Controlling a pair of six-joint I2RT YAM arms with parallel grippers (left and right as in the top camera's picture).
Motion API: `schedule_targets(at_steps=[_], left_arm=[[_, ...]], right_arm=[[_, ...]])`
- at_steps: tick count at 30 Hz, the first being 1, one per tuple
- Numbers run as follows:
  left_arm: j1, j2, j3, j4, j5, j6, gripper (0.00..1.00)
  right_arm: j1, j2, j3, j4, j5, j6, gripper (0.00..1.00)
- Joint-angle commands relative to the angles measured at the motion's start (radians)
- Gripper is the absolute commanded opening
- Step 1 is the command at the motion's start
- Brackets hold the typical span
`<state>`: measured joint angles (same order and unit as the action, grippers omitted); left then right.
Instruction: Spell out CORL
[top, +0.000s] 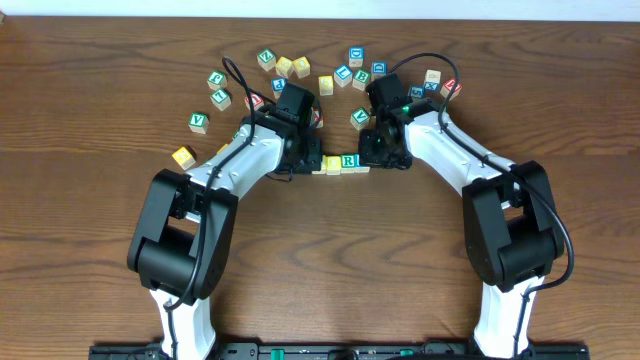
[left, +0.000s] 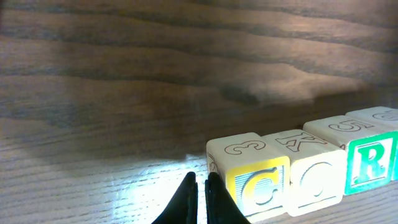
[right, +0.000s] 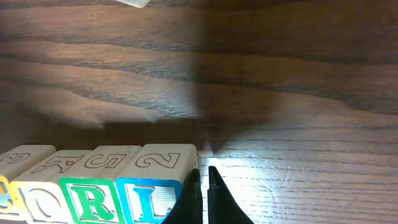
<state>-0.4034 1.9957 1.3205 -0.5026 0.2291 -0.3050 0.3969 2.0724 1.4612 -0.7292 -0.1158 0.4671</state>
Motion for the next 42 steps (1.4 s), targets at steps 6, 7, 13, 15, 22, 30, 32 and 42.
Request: schedule_targets(at_steps=[6, 7, 13, 15, 22, 30, 32, 42], left_arm=[[-0.020, 0.012, -0.008, 0.029, 0.021, -0.007, 0.08], [-0.020, 0.012, -0.008, 0.030, 0.021, -0.008, 0.08], [-0.020, 0.017, -0.008, 0.038, 0.021, -0.007, 0.08], [-0.020, 0.023, -0.008, 0.042, 0.021, -0.008, 0.07], [-0.020, 0.028, -0.008, 0.048, 0.021, -0.007, 0.08], [-0.020, 0.029, -0.008, 0.049, 0.021, -0.007, 0.08], [-0.020, 0.029, -0.008, 0.048, 0.021, -0.007, 0.08], [-0.019, 0.029, -0.008, 0.052, 0.013, -0.007, 0.08]], right_arm=[[0.017, -0.017, -0.009, 0.007, -0.026, 0.027, 0.02], [0.017, -0.017, -0.009, 0.010, -0.025, 0.029, 0.02], [0.017, -0.017, -0.009, 0.042, -0.025, 0.034, 0.04], [0.017, -0.017, -0.009, 0.050, -0.025, 0.034, 0.04], [0.018, -0.008, -0.009, 0.084, -0.025, 0.034, 0.04], [0.017, 0.010, -0.010, 0.083, -0.025, 0.038, 0.06], [0.017, 0.010, -0.010, 0.080, -0.025, 0.038, 0.06], [0.018, 0.010, -0.010, 0.044, 0.005, 0.055, 0.04]])
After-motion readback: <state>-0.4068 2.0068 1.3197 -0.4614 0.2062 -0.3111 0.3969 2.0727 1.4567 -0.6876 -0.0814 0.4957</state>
